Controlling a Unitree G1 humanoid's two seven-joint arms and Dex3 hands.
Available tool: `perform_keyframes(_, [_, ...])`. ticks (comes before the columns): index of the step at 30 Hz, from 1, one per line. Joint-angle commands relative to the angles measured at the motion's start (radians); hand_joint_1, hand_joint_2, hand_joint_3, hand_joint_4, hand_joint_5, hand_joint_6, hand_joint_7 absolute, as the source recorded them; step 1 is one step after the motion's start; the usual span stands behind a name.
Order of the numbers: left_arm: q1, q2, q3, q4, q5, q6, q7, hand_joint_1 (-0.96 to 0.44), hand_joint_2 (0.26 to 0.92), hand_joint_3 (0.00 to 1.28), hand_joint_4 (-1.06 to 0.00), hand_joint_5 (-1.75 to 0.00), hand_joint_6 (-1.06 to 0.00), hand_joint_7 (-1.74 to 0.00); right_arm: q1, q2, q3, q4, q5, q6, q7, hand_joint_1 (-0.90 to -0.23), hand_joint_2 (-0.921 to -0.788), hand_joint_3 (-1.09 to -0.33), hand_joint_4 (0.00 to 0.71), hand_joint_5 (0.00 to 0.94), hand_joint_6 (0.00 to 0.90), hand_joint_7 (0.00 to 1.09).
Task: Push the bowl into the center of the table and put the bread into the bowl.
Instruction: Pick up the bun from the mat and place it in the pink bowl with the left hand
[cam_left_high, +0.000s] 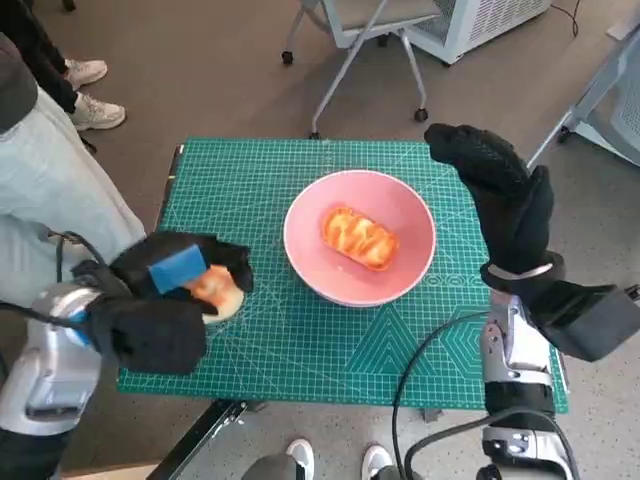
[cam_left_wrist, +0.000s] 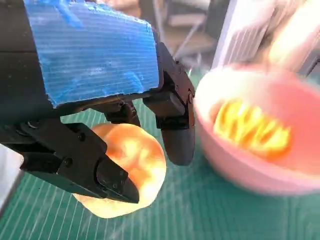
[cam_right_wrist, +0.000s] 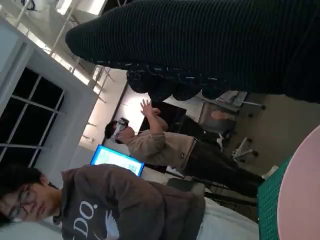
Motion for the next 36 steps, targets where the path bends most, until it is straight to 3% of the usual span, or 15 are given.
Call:
perform_keyframes(1, [-0.063, -0.007, 0.031, -0.072, -0.021, 0.046, -0.002, 0.0, 0.89, 0.05, -0.8, -1.02, -0.69, -1.13, 0.01, 0.007, -0.004, 0.021, 0.003, 0.002, 0.002, -0.688, -0.921, -0.759, 0.184, 0.001, 0.0, 0.59])
perform_keyframes(10, [-0.193, -0.038, 0.012, -0.119, -0.025, 0.096, 0.003, 0.0, 0.886, 0.04, -0.82, -1.01, -0.7, -1.1, 0.007, 0.007, -0.007, 0.033, 0.003, -0.014, 0.005, -0.686, -0.921, -0.757, 0.183, 0.0, 0.0, 0.59])
perform_keyframes(20, [-0.414, -0.114, -0.109, -0.009, 0.0, 0.027, 0.004, 0.0, 0.883, 0.03, -0.83, -1.0, -0.72, -1.08, 0.003, 0.004, -0.015, 0.047, 0.013, -0.023, 0.012, -0.684, -0.921, -0.755, 0.181, 0.0, -0.001, 0.58])
perform_keyframes(24, [-0.502, -0.16, -0.174, 0.081, 0.039, -0.01, 0.013, 0.0, 0.89, 0.03, -0.81, -1.05, -0.72, -1.06, 0.004, 0.004, -0.017, 0.046, 0.016, -0.029, 0.01, -0.683, -0.921, -0.753, 0.181, 0.0, -0.001, 0.57])
perform_keyframes(27, [-0.571, -0.212, -0.23, 0.236, 0.06, -0.102, 0.047, 0.0, 0.895, 0.03, -0.8, -1.08, -0.71, -1.05, 0.008, 0.004, -0.021, 0.047, 0.018, -0.037, 0.01, -0.681, -0.921, -0.75, 0.182, 0.001, 0.001, 0.57])
perform_keyframes(36, [-0.687, -0.314, -0.316, 0.532, 0.099, -0.216, 0.074, 0.0, 0.916, 0.03, -0.74, -1.13, -0.68, -1.1, 0.016, 0.004, -0.025, 0.056, 0.011, -0.062, -0.001, -0.672, -0.921, -0.749, 0.183, 0.001, 0.009, 0.56])
